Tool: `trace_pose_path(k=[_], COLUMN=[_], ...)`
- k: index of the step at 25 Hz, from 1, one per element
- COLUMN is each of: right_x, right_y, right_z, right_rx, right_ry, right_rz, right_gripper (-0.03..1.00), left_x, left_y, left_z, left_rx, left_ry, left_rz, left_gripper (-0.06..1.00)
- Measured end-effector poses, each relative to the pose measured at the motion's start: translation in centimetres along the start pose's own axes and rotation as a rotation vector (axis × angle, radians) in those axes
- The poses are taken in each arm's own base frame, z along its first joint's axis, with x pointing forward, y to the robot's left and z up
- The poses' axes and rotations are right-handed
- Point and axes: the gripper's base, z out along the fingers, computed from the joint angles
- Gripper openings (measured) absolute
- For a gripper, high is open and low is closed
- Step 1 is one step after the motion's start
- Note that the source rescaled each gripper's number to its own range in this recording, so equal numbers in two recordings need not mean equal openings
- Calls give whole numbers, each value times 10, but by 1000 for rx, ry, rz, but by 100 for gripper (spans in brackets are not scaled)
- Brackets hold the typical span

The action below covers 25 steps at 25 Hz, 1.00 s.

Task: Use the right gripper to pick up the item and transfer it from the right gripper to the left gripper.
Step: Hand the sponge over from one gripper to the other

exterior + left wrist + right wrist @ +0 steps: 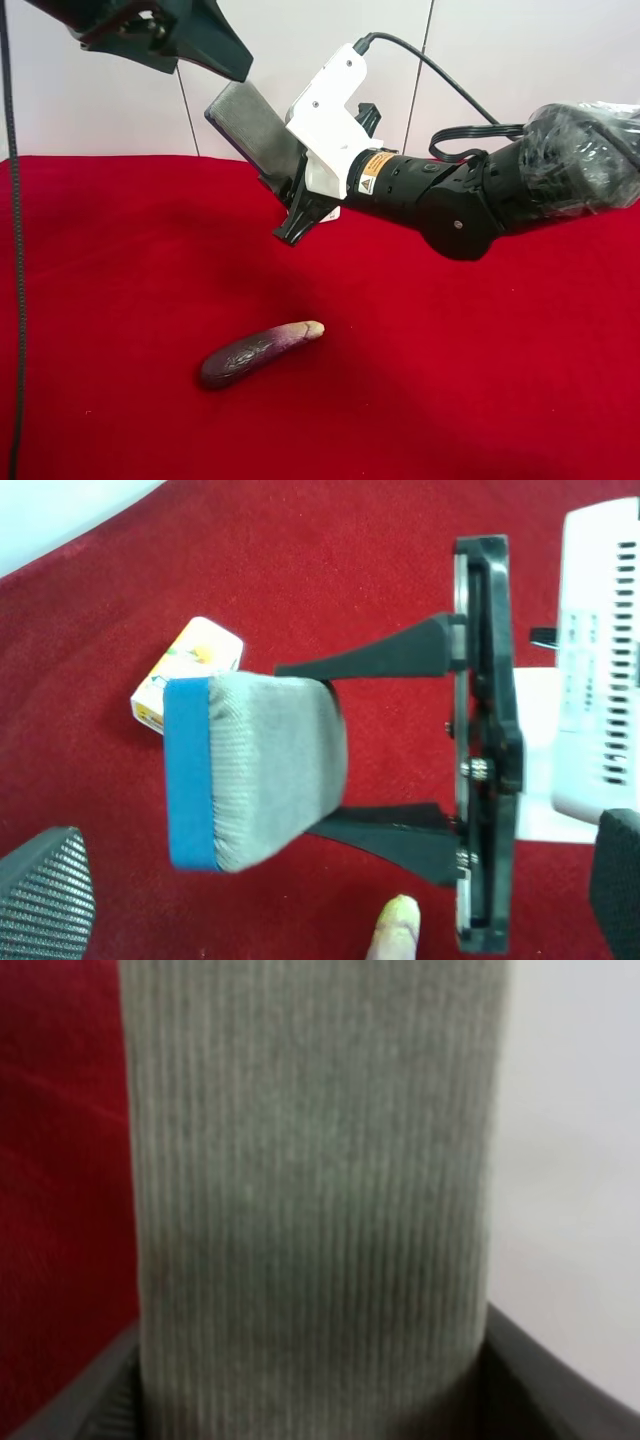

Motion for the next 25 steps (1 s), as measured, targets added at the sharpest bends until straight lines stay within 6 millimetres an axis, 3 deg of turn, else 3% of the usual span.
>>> trace_pose_path(k=[9,25], right_x=[0,0], right_y=[0,0], right_z=[0,0], right_rx=[0,0], right_ry=[0,0], right_rz=[0,0], right_gripper=[0,0], left_x=[5,7], left_y=[17,29], left_z=[42,76], left_rx=[-5,10], left_ry=[65,97], left_rz=[18,-11], left_gripper=[100,100])
